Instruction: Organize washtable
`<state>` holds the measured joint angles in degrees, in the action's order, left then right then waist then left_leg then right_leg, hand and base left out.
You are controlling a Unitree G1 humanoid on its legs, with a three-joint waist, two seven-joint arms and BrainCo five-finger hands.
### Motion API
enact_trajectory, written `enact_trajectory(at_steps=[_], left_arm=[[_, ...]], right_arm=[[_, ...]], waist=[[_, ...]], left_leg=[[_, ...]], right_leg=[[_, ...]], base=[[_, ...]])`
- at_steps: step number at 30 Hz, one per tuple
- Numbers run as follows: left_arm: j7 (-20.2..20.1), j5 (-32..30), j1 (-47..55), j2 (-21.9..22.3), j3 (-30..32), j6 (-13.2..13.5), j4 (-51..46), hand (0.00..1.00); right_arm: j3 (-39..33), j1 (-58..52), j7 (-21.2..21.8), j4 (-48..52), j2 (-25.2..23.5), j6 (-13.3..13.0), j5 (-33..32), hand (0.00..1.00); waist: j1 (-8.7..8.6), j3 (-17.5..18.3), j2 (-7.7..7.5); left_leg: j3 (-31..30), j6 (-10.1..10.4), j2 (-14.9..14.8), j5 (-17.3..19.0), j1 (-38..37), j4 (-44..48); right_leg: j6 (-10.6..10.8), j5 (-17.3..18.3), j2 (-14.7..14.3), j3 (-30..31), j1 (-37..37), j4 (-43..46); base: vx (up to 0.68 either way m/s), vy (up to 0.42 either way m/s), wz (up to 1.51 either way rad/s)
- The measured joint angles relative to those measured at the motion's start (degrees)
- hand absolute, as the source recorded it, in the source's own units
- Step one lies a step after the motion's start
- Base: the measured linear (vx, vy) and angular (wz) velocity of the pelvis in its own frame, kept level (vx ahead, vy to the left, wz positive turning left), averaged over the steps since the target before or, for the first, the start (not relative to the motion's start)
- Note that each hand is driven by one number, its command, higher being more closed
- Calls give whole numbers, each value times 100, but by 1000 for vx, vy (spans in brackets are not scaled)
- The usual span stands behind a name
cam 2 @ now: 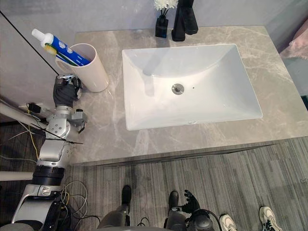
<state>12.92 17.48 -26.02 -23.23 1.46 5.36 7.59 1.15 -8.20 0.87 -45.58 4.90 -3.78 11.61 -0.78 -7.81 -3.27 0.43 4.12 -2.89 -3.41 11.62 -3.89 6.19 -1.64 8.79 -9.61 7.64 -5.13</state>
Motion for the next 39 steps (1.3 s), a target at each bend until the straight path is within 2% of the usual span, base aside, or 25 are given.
enact_trajectory(at_steps=[13,18,20,28,35,39], left_arm=[[91,1,-143,-2,-84,26,212,100],[48,9,382,37,-55,108,-13,100],[-45,63,598,78,-53,135,-119,100],[-300,469,1189,213,66,275,-624,100],[-556,686,1243,234,-423,275,-764,100],[-684,1088,1103,231,-728,271,-712,100]], right_arm=[[56,2,-74,104,2,-33,-27,0],[50,3,-73,95,2,-30,-21,0],[50,2,-71,74,6,-18,-9,0],[52,5,-69,21,18,-18,4,0],[55,5,-69,18,52,-23,3,0],[59,5,-69,1,72,-23,3,0]], waist=[[-63,-68,18],[-62,-69,26],[-4,-69,35],[27,-58,57],[4,3,154],[1,22,187]], left_leg=[[98,-3,-8,2,-32,58],[99,-3,-8,2,-117,49],[101,-3,-6,2,-215,22],[97,-3,-7,2,-237,-11],[101,-3,-5,2,-237,-20],[116,-3,-13,2,-236,-20]], right_leg=[[-29,-19,-3,52,51,102],[-30,-19,-7,43,-48,74],[-32,-18,-8,31,-149,40],[-32,-19,-12,24,-166,18],[-33,-19,-14,28,-166,3],[-41,-26,-21,42,-146,4]], base=[[-52,1,-4],[0,0,0],[0,0,0],[0,0,0],[0,0,0],[-8,-2,-1]])
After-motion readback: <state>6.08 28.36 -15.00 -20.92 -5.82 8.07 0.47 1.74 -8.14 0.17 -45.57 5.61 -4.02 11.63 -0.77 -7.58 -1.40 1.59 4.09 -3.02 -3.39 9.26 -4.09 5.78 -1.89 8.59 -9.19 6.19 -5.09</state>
